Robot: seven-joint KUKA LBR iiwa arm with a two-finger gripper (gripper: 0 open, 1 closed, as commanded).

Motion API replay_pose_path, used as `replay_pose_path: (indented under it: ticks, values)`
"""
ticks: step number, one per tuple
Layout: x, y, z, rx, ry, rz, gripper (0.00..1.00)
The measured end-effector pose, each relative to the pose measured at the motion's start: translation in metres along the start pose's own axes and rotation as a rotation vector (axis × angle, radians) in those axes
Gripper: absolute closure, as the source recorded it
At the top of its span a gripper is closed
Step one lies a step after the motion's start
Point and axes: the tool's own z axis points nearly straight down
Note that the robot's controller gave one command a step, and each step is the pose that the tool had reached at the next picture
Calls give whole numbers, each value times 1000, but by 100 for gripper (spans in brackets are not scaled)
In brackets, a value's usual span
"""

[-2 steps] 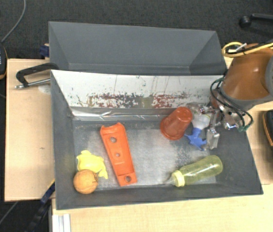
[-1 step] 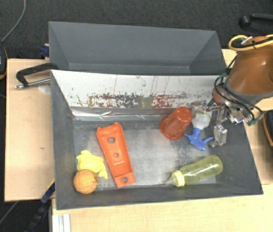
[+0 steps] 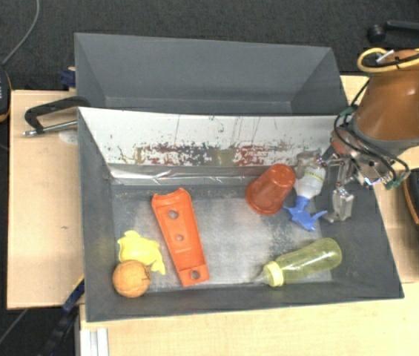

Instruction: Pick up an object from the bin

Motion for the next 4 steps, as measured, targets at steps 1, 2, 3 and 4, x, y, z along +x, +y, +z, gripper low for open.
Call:
replay_pose_path:
  ticks: [1, 2, 3, 4]
  values:
    - [-2, -9, 40, 0, 1, -298, 0]
    - [-7, 1, 57, 0, -6, -501, 100]
    - [-7, 1, 57, 0, -6, -501, 100]
    - [-6, 2, 52, -4, -3, -501, 100]
